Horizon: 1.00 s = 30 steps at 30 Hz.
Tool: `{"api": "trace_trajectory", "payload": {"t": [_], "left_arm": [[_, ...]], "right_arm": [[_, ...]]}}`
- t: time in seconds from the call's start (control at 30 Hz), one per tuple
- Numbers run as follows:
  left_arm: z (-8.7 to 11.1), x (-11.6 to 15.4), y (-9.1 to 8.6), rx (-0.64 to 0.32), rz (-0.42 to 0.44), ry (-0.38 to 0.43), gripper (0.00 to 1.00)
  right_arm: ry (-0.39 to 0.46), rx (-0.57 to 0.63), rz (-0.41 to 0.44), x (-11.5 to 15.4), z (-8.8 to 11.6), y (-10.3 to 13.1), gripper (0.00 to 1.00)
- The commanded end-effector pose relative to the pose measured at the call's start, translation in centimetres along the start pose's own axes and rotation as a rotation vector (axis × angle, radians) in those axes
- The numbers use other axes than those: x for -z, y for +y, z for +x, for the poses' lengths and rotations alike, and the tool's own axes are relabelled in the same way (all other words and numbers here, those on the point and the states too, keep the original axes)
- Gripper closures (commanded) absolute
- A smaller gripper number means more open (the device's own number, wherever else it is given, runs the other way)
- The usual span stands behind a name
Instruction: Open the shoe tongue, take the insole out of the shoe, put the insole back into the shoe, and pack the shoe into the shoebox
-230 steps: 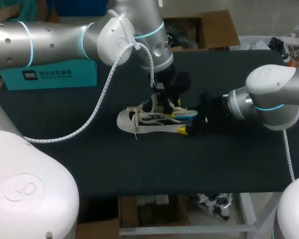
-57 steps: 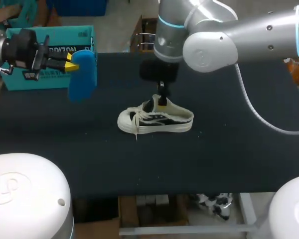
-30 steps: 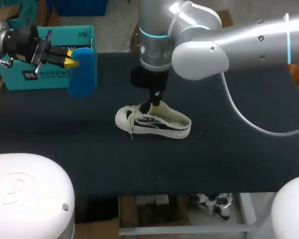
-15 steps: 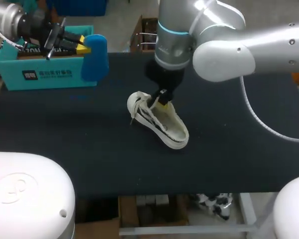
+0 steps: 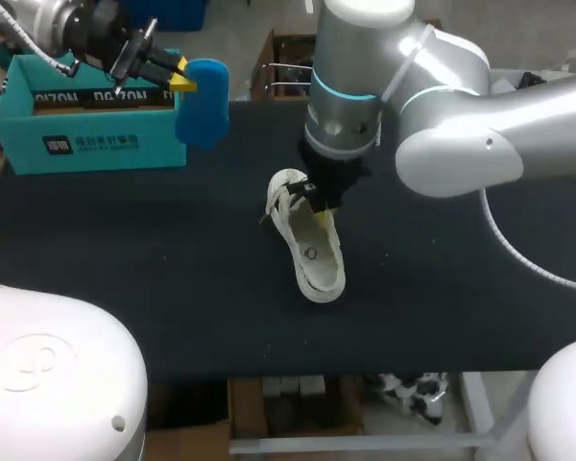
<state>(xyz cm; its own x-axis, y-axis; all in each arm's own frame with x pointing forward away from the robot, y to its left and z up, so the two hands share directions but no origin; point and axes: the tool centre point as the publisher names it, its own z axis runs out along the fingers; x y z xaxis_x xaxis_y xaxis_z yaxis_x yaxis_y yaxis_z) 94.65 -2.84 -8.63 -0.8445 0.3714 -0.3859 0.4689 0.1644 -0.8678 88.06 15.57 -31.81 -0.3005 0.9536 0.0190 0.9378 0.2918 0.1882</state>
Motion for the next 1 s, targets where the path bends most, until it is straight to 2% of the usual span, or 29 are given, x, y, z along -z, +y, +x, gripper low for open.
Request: {"api": "trace_trajectory", "payload": {"t": [0.03,0.23,0.47,0.5,0.53,0.57,0.7,0.87,1.0], "left_arm": [[-0.4,0.3,1.3,-0.003,0.02,0.038,1.0],[-0.3,0.3,3.0,0.013,0.026,0.047,1.0],[0.1,0.6,3.8,0.025,0.024,0.046,1.0],[0.2,0.6,3.8,0.024,0.025,0.046,1.0],[0.2,0.6,3.8,0.022,0.025,0.046,1.0],[0.2,0.6,3.8,0.019,0.026,0.048,1.0],[0.7,0.0,3.1,-0.01,0.028,0.065,1.0],[0.7,-1.5,1.7,-0.008,0.01,0.066,1.0],[0.5,-1.9,0.8,0.008,0.025,0.124,1.0]], "right_arm": [[0.004,-0.037,-0.012,-0.8,-0.2,0.1,1.0],[0.022,-0.049,0.004,-2.4,-0.5,0.5,1.0],[0.041,-0.047,0.019,-3.0,-1.0,0.9,1.0],[0.042,-0.05,0.018,-3.0,-1.0,0.9,0.91],[0.042,-0.053,0.015,-3.1,-1.1,0.9,0.59],[0.042,-0.053,0.008,-3.1,-1.1,0.8,0.02],[0.027,-0.056,-0.005,-2.1,-1.2,0.4,0.0],[0.012,-0.07,-0.041,-0.2,-2.1,-1.2,0.0],[0.02,-0.05,-0.09,1.3,-2.6,-2.3,0.0]]}}
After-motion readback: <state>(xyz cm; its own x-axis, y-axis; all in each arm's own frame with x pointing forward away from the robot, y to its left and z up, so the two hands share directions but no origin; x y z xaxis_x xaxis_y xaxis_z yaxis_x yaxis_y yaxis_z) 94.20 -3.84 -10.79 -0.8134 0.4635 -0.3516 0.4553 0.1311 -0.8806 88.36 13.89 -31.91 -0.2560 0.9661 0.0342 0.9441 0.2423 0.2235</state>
